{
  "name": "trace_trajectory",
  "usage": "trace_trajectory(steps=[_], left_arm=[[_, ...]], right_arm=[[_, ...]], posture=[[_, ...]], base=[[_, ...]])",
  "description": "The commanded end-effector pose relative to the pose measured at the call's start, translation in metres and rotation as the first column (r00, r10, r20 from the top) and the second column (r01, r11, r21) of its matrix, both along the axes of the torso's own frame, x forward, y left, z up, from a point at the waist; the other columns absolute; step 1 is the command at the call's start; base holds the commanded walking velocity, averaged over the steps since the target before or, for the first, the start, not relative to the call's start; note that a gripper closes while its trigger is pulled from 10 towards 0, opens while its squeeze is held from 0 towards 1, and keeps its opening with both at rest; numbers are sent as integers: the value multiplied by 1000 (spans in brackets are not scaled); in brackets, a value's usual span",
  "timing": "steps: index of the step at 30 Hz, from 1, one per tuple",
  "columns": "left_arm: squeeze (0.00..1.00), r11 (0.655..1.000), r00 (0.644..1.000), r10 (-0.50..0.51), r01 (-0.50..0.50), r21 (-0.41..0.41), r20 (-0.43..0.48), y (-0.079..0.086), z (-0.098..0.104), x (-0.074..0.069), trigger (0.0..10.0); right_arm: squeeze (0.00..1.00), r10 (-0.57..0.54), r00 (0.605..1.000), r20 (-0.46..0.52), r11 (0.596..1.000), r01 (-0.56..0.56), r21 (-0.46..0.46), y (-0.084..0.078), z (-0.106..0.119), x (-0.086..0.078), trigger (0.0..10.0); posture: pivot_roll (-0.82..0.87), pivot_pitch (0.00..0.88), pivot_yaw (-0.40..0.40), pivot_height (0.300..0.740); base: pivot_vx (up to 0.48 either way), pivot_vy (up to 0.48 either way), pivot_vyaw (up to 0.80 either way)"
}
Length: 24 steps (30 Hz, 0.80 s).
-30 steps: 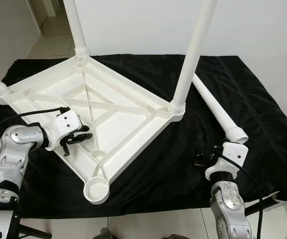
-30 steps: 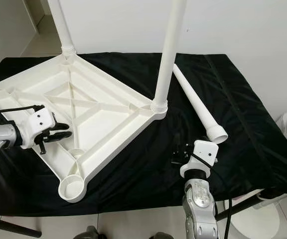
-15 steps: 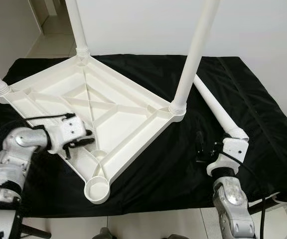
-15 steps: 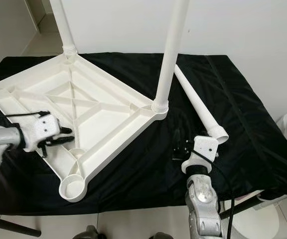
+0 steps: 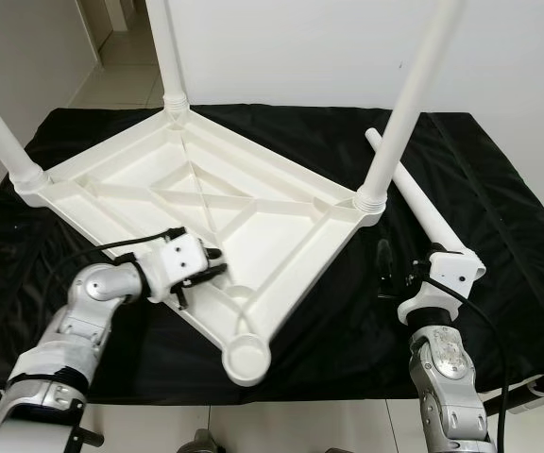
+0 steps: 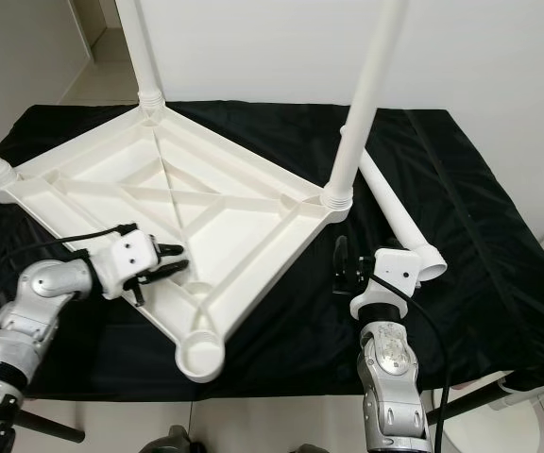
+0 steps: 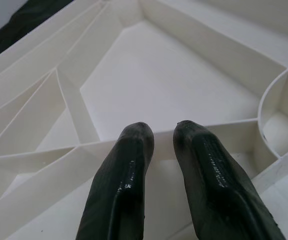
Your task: Building children table
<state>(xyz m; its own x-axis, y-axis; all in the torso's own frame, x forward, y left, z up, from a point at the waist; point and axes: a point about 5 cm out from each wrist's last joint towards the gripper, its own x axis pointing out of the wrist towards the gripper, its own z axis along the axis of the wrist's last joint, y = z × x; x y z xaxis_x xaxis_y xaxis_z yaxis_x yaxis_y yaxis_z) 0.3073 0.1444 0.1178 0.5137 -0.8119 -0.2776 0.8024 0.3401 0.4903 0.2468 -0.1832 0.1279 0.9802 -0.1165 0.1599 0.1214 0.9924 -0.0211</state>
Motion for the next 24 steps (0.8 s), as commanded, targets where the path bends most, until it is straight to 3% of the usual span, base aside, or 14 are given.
trace_trajectory(steps=[1, 8, 9, 16, 17, 18, 21, 24], left_arm=[[0, 1000, 1000, -15, 15, -13, -28, -15, -9, -4, 10000], [0, 994, 996, 89, -87, -60, 19, -15, -6, 7, 10000], [0, 987, 994, 110, -109, -120, 7, -8, 2, 13, 10000], [0, 978, 996, 60, -72, -195, -64, 1, 11, 13, 10000], [1000, 978, 991, 27, -54, -202, -134, 2, 9, 11, 10000], [1000, 978, 991, 27, -54, -202, -134, 2, 9, 11, 10000], [1000, 973, 960, -129, 74, -218, -249, -1, 7, -6, 10000], [1000, 973, 955, -158, 108, -203, -251, -2, 6, -11, 10000]], right_arm=[[0, -6, 1000, -14, 1000, 6, 8, 1, -5, -2, 10000], [0, -12, 1000, -17, 1000, 12, 15, 1, -6, -3, 10000], [0, -9, 1000, -19, 1000, 9, 16, 2, -7, -4, 10000], [0, -8, 1000, -21, 1000, 8, 18, 3, -8, -4, 10000], [0, -8, 1000, -21, 1000, 8, 18, 3, -8, -4, 10000], [0, -8, 1000, -21, 1000, 8, 18, 3, -8, -4, 10000], [0, -11, 1000, -20, 1000, 11, 15, 2, -8, -4, 10000], [0, -12, 1000, -19, 1000, 12, 10, 2, -7, -4, 10000]], posture=[[-13, 0, 31, 740], [-16, 0, 36, 740], [-15, 0, 39, 740], [-12, 1, 39, 740], [-9, 0, 40, 740], [-9, 0, 40, 740], [-11, 0, 41, 740], [-10, 0, 39, 740]], base=[[0, 0, 0], [0, 0, 0], [0, 0, 0], [0, 0, 0], [0, 0, 0], [0, 0, 0], [0, 0, 0], [0, 0, 0]])
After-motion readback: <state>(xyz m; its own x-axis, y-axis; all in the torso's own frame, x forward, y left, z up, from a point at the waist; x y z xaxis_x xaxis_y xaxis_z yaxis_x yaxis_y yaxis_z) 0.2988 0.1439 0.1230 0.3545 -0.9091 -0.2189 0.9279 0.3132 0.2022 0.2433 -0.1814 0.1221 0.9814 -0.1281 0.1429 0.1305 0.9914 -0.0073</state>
